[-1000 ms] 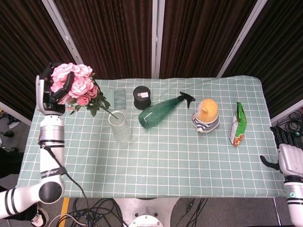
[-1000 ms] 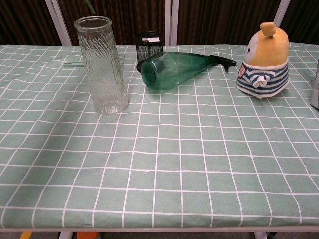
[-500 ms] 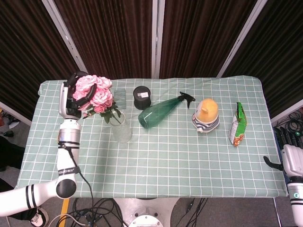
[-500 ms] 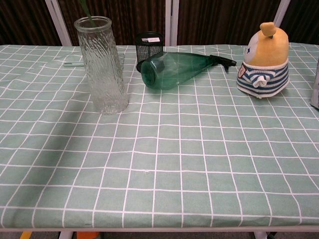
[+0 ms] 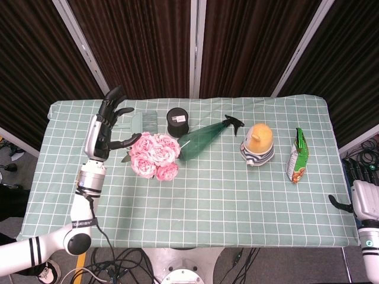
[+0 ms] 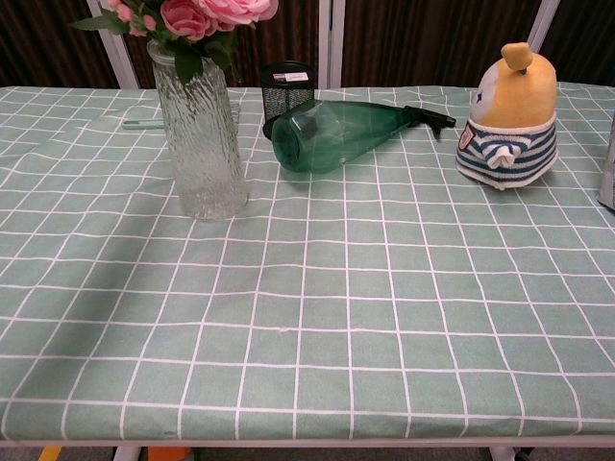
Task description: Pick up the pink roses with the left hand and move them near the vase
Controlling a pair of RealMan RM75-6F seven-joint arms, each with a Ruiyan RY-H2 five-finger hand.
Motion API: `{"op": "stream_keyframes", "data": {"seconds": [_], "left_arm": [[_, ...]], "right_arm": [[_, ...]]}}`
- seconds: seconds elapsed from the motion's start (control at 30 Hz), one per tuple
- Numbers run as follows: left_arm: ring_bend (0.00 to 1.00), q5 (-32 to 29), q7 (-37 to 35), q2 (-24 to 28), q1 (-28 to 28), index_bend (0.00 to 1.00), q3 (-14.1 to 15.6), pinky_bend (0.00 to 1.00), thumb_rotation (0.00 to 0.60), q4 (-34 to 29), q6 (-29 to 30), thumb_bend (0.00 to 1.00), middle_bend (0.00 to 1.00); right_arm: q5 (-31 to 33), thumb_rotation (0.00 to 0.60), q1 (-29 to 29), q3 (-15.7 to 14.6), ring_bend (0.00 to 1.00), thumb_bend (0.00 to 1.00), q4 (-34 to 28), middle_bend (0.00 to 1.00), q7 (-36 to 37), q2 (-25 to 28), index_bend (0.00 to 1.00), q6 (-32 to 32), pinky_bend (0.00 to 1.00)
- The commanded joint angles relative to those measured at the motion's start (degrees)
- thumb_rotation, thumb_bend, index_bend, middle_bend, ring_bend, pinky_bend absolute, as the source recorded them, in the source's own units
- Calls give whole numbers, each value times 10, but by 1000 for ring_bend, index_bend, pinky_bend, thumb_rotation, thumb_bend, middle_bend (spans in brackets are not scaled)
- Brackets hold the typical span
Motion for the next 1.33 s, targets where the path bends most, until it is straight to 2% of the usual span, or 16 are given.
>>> {"op": "stream_keyframes", "data": {"seconds": [0.03,0.27,0.43,0.53,0.6,0.7,0.8,0.87,0.97,1.13,1.33], "left_arm": [[73,-9,-4,1,4,94,-7,217,600,-5,4,54,22],[62,-14,-1,21,17,94,-40,189,600,-15,30,43,39],[63,-8,10,54,47,95,-46,188,600,-6,53,43,58],[63,-13,7,84,82,99,-39,189,600,5,61,51,71],[63,-5,15,104,108,108,-20,190,600,25,65,62,82],[63,49,59,128,141,179,47,190,600,81,67,75,91],[62,131,140,136,167,205,133,190,600,156,81,79,96],[63,163,226,140,183,212,186,190,600,194,82,75,107],[63,175,344,144,204,244,234,190,600,201,81,30,151],[62,172,418,142,235,236,264,189,600,183,104,0,157],[63,168,402,140,254,234,277,183,600,197,109,0,157]], "right_arm": [[1,600,0,0,0,157,1,0,0,-1,0,-2,0],[-3,600,0,1,0,157,-1,0,1,0,0,2,0],[-6,600,-3,2,0,157,-3,0,5,4,0,8,0],[-13,600,-6,3,0,157,-5,0,10,7,0,17,0],[-19,600,-10,5,0,157,-6,0,13,11,0,28,0],[-30,600,-16,7,0,157,-10,0,17,17,0,46,0],[-47,600,-22,6,0,157,-15,0,18,20,0,63,0],[-66,600,-26,0,0,156,-18,0,19,18,0,74,0],[-96,600,-30,-12,0,156,-16,0,19,11,0,85,0],[-107,600,-39,-21,0,155,-12,0,-3,-9,0,102,0],[-105,600,-44,-23,0,155,-16,0,-25,-18,0,110,0]]}}
